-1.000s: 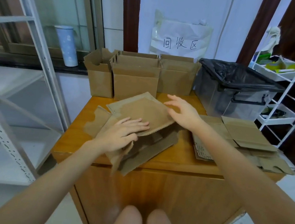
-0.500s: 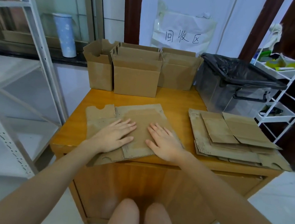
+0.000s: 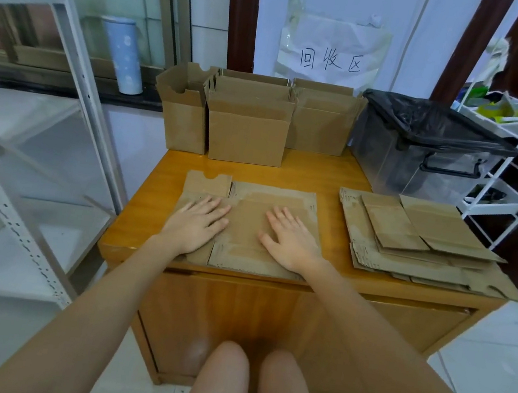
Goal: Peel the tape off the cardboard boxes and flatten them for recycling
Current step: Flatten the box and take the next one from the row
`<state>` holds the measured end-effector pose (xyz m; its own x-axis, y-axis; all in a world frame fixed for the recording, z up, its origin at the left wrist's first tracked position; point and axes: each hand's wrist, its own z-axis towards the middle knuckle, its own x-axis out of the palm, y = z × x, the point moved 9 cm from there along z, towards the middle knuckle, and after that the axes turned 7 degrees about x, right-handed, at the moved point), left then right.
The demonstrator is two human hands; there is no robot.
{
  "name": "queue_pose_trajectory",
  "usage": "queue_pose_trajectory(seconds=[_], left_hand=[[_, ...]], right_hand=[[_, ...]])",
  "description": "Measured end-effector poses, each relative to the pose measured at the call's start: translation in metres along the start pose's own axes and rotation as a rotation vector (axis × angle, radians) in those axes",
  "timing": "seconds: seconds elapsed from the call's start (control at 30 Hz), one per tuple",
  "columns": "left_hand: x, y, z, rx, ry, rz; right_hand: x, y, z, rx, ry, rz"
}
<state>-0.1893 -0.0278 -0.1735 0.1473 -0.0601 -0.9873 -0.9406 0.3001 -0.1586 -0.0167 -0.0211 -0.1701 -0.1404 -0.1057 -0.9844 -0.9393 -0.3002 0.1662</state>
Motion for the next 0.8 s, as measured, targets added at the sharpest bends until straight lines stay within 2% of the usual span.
queue_pose_trajectory(seconds=[0.13,0.23,0.3,0.37,0.47,0.53,0.67,0.8], left_hand=[[-0.003,0.036,-0.016,-0.286,-0.052,0.024],[-0.013,0.043,-0.032,-0.408,-0.136,0.042],[-0.024,0.035,-0.036,-0.411,-0.194,0.148],[-0.029,0.029,-0.037,-0.411,-0.225,0.154],[-0.036,0.032,-0.044,-0.469,-0.342,-0.143],[-0.045,0.032,-0.049,-0.509,-0.412,-0.34],[-0.083,0.013,-0.036,-0.484,-0.494,-0.387],[-0.109,-0.044,0.006,-0.412,-0.506,-0.425]], right_hand=[[-0.005,-0.036,-0.006,0.221,-0.048,0.023],[-0.011,-0.046,-0.017,0.389,-0.077,0.059],[-0.018,-0.043,-0.022,0.431,-0.115,0.04],[-0.025,-0.039,-0.023,0.425,-0.121,0.038],[-0.032,-0.033,-0.026,0.425,-0.104,0.181],[-0.049,-0.028,-0.032,0.426,-0.171,0.219],[-0.109,-0.035,-0.046,0.446,-0.36,0.141],[-0.166,-0.083,-0.063,0.497,-0.464,0.063]])
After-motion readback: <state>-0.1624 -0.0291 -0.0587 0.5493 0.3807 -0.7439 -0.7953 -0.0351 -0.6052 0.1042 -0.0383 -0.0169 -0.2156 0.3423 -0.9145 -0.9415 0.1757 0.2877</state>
